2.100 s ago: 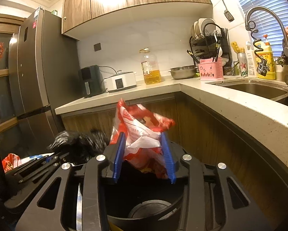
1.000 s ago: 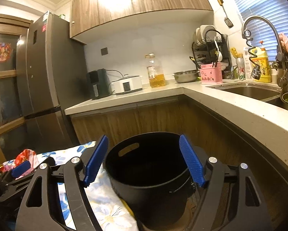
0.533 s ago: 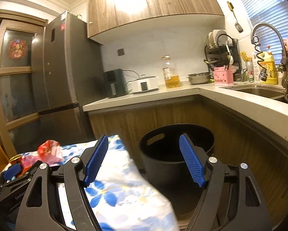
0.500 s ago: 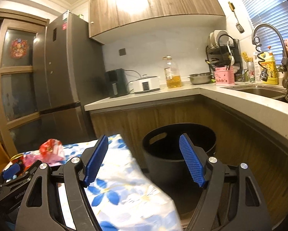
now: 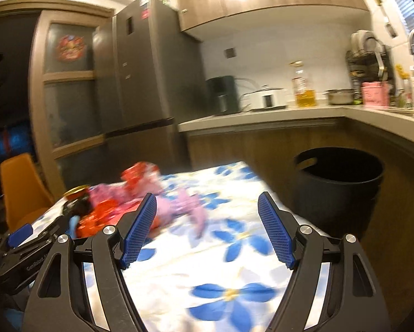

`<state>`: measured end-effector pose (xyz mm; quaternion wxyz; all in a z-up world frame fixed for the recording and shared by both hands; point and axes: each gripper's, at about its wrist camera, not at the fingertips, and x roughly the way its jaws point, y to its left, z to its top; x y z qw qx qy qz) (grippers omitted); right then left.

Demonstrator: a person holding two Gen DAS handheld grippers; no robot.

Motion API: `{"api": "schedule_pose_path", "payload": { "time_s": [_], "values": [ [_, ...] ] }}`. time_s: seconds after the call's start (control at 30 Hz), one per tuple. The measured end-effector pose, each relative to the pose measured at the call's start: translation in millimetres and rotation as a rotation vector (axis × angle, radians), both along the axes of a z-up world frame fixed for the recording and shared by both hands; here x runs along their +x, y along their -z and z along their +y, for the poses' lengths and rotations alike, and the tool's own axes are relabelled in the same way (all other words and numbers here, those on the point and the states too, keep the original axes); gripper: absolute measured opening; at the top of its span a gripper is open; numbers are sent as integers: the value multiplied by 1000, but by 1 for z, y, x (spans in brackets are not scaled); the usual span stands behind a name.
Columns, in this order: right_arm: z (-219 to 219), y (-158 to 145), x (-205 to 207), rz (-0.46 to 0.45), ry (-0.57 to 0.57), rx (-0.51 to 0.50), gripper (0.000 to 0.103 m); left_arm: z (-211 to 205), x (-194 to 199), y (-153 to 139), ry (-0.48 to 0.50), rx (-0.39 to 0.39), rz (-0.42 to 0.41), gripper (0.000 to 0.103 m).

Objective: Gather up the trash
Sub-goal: 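Move both open tools back toward the trash on the table, then grasp the second black bag with the left tool while the right tool grasps the red plastic bag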

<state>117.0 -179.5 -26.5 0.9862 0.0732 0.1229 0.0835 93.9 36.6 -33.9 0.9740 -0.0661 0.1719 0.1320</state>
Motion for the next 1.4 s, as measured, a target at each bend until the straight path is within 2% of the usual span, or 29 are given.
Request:
{"api": "schedule_pose_path", "payload": {
  "time_s": [0.3,0.63,0.8,0.83,0.87,0.97,1.03,1.23,1.33,1.4],
  "values": [
    [85,34,19,76,-204,-58,75,50,-13,13,-113,-27,20,94],
    [154,56,54,162,-313,-137,67,83,-6,11,-152,-50,13,94],
    [169,67,67,223,-333,-181,56,92,8,6,-151,-53,-3,94],
    [171,70,69,235,-335,-189,50,92,11,7,-146,-50,1,94],
    [172,72,71,248,-337,-195,39,92,16,8,-141,-45,8,94],
    [174,76,76,270,-352,-204,18,94,27,10,-120,-61,28,93],
    [174,74,71,255,-369,-198,11,96,34,11,-101,-86,39,91],
    [157,53,47,147,-361,-168,7,94,57,11,-24,-104,80,81],
    [144,45,41,133,-351,-146,6,90,69,14,7,-95,103,76],
    [137,40,36,125,-343,-129,6,89,79,18,34,-110,139,66]
  ]
}}
